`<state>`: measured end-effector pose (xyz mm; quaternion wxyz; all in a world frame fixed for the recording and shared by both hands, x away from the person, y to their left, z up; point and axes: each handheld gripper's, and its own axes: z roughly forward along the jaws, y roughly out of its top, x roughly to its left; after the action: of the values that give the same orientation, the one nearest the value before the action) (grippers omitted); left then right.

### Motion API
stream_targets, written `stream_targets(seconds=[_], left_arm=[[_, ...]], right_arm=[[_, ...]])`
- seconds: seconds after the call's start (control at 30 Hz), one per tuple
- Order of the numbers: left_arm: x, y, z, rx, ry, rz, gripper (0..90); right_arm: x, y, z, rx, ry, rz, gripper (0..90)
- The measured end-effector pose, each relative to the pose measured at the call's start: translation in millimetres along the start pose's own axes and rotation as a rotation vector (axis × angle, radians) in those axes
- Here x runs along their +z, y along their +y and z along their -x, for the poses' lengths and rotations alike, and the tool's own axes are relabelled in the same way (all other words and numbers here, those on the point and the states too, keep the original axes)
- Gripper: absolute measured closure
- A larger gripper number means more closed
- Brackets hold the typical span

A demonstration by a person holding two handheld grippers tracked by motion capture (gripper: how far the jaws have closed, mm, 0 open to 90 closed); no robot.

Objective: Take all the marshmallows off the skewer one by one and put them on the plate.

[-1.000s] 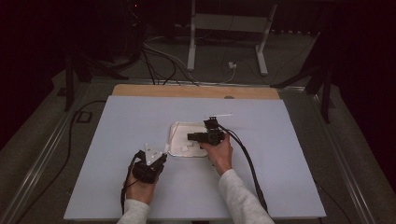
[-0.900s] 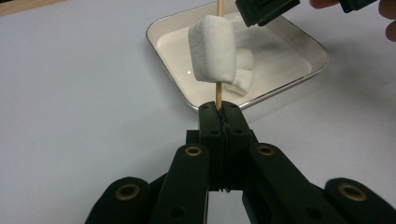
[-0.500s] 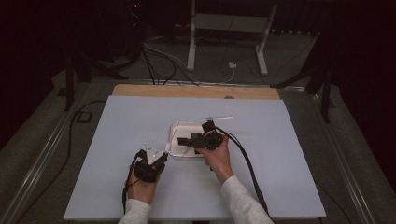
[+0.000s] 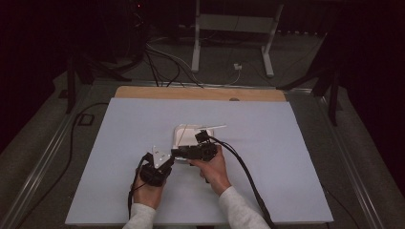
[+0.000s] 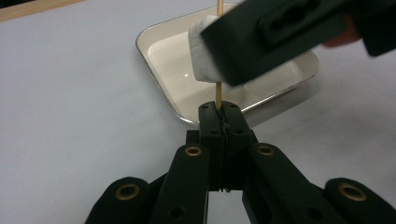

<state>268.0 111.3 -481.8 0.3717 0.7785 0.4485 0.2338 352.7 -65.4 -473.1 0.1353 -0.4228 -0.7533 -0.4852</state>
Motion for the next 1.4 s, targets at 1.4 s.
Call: stream_targets(seconds=[1.4], left_arm=[[1.2, -3.7, 9.5, 0.141, 0.076, -0.041, 90.0]], right_arm=[[-41.0, 27.4, 18.4, 0.072, -0.04, 0.113, 79.9]])
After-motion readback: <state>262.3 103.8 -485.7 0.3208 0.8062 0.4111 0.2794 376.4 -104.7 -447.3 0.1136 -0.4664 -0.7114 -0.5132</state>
